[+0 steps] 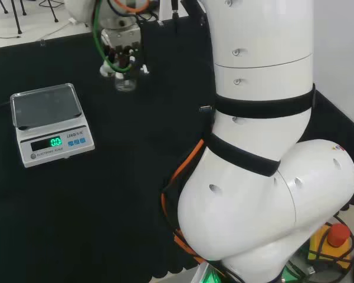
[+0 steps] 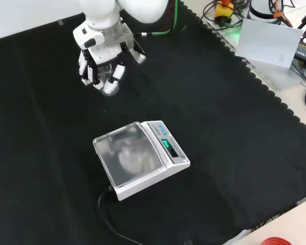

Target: Put the beaker on the electronic balance.

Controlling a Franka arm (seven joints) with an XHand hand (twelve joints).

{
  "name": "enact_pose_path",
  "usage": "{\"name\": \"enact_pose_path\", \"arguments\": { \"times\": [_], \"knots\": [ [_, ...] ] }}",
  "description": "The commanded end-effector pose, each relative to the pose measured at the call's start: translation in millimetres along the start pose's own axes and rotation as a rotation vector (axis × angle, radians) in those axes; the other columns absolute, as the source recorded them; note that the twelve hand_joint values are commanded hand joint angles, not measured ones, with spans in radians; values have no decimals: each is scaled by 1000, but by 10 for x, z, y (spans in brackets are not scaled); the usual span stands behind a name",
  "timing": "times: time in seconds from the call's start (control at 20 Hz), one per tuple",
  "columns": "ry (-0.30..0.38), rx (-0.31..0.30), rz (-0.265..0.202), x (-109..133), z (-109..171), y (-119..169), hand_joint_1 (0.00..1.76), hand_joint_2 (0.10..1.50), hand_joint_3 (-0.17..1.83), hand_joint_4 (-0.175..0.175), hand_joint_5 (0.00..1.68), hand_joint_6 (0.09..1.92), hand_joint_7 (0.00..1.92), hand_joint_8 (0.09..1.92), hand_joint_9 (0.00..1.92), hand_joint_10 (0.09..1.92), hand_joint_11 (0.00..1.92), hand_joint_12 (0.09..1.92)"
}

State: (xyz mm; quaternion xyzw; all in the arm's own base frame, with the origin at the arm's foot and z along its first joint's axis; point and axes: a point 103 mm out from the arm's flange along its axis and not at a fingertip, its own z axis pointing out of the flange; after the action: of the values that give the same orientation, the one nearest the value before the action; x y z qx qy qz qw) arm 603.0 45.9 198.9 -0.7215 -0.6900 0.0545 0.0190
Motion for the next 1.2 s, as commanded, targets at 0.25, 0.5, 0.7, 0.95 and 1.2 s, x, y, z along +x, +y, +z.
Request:
{"name": "enact_pose_path", "arguments": {
  "times": [0.25,0.5,0.7,0.95,1.2],
  "knots": [
    [-14,-13,-104,790,-138,-61,1119,886,184,175,1287,502,905,795,1223,488,1073,1025],
    [-18,-21,-150,1145,-166,-101,1120,882,189,175,1290,497,913,794,1236,484,1083,1019],
    [-26,-26,-187,1497,-179,-154,1121,880,192,175,1292,495,917,795,1245,482,1089,1017],
    [-23,-32,-236,1869,-167,-146,1122,871,207,175,1297,486,922,791,1257,467,1099,1000],
    [-32,-40,-275,2102,-105,-59,1123,869,211,175,1299,484,924,791,1262,463,1101,997]
  ]
}}
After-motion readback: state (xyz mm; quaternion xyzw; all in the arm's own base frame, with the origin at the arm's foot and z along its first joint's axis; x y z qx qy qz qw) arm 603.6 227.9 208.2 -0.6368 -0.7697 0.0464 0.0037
